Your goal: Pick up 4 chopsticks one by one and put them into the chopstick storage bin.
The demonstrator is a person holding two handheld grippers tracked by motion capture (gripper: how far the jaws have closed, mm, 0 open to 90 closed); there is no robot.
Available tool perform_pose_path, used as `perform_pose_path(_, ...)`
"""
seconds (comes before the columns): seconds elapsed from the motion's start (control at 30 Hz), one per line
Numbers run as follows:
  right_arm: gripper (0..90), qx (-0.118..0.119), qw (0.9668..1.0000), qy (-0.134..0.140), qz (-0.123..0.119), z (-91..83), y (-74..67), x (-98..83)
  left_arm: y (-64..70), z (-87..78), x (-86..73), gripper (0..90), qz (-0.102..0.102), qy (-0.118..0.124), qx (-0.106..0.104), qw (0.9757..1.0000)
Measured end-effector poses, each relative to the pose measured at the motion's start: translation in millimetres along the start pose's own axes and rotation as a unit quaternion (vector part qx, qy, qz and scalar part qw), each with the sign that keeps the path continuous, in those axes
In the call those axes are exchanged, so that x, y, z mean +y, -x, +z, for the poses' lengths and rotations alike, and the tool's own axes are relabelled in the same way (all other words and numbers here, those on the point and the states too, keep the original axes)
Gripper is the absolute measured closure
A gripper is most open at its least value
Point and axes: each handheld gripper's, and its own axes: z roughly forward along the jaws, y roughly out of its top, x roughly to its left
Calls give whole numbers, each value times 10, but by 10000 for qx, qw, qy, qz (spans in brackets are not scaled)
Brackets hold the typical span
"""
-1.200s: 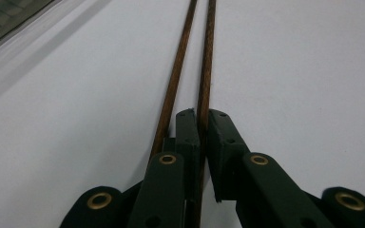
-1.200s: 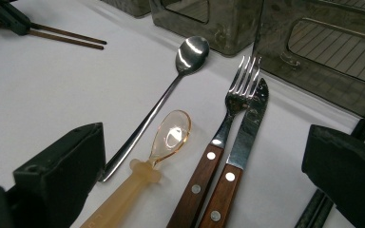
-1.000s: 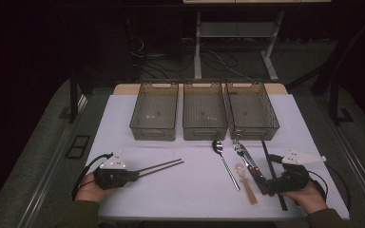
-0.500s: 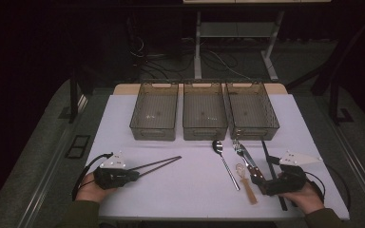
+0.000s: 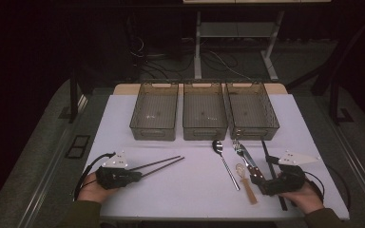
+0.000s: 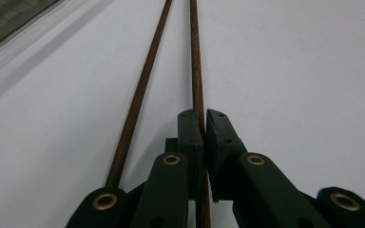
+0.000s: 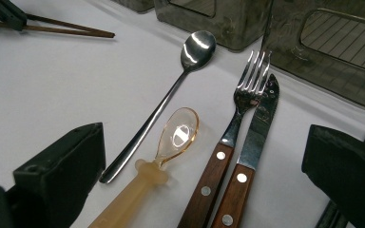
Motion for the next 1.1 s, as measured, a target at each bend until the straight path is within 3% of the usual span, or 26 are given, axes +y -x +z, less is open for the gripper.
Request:
perform_pose_path(0.5,8,36,10000,77,19,-15,1,13,132,-9,178,850,-88,121,-58,9999)
perform_pose_path(0.87,8,25,10000,77,-16,-27,-17,20,167,-3,295,850,-79,73,-75,9999)
perform_pose_path(1.1,8,4,10000,84,-27,-32,-23,19,171,-32,389,850,-62,201,-64,9998)
